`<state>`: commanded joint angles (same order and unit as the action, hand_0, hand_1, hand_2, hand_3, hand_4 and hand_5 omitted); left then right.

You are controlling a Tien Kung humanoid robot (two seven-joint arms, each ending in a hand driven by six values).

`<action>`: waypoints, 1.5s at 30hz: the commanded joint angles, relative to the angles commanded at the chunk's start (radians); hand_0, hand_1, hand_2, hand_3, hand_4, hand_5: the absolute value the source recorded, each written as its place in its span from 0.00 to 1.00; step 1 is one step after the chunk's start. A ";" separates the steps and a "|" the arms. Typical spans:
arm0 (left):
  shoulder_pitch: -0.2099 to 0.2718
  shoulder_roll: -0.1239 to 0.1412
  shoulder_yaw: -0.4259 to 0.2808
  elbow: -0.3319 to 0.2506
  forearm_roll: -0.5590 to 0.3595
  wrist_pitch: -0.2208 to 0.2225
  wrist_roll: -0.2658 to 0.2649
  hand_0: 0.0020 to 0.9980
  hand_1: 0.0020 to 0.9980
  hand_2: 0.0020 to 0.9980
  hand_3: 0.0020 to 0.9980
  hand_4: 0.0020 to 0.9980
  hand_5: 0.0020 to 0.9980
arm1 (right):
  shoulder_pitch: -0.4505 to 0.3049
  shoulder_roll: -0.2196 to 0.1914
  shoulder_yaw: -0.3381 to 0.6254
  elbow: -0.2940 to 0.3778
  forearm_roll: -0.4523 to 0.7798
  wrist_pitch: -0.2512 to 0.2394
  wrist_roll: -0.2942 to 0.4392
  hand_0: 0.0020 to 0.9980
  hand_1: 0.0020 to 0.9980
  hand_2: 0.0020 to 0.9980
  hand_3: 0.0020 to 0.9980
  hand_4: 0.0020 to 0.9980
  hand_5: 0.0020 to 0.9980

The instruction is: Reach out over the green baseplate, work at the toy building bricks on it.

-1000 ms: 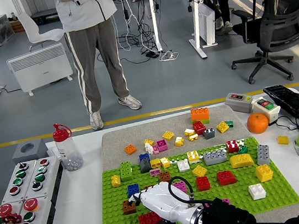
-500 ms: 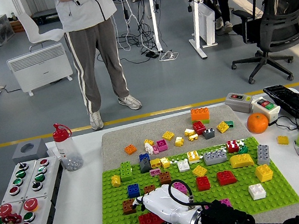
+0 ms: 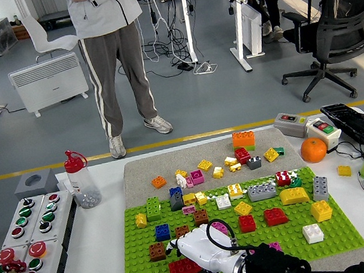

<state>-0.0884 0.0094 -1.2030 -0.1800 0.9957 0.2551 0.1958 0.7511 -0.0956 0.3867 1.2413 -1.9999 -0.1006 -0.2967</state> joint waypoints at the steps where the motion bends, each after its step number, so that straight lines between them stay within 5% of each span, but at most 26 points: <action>1: 0.000 0.000 0.000 0.000 0.000 0.000 0.000 0.67 0.61 0.55 0.44 0.24 1.00 | 0.000 0.000 -0.001 -0.001 0.000 0.001 0.000 0.48 0.61 0.65 0.74 0.70 0.21; 45: 0.004 -0.003 0.000 0.000 0.003 0.001 0.003 0.66 0.61 0.55 0.44 0.24 1.00 | -0.003 0.006 -0.018 -0.041 -0.010 -0.004 0.003 0.42 0.53 0.56 0.62 0.64 0.22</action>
<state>-0.0849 0.0061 -1.2031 -0.1800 0.9990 0.2557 0.1990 0.7485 -0.0898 0.3684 1.2002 -2.0100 -0.1047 -0.2933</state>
